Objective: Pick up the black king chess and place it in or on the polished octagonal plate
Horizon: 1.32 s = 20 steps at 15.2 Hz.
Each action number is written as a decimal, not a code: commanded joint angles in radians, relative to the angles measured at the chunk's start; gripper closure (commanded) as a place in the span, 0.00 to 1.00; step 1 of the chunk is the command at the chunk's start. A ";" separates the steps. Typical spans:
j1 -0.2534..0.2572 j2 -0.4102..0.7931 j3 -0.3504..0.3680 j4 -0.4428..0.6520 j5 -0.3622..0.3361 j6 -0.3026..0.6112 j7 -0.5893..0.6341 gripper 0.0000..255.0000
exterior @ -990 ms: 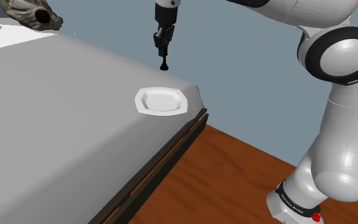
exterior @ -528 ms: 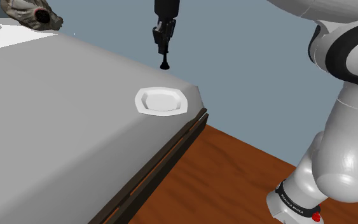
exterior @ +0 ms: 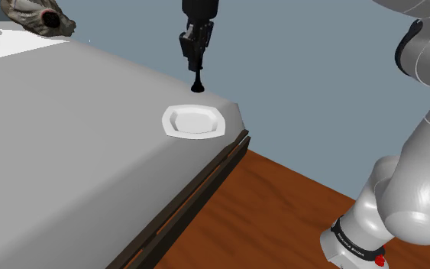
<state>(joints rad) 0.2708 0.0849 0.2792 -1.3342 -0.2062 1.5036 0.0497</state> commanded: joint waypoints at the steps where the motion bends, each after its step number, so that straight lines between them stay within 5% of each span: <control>1: 0.009 -0.023 0.008 -0.041 0.004 0.015 0.023 1.00; 20: -0.004 -0.094 -0.002 -0.357 0.023 0.262 0.048 1.00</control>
<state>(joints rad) 0.2665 -0.0082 0.2772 -1.6877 -0.1836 1.7626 0.0972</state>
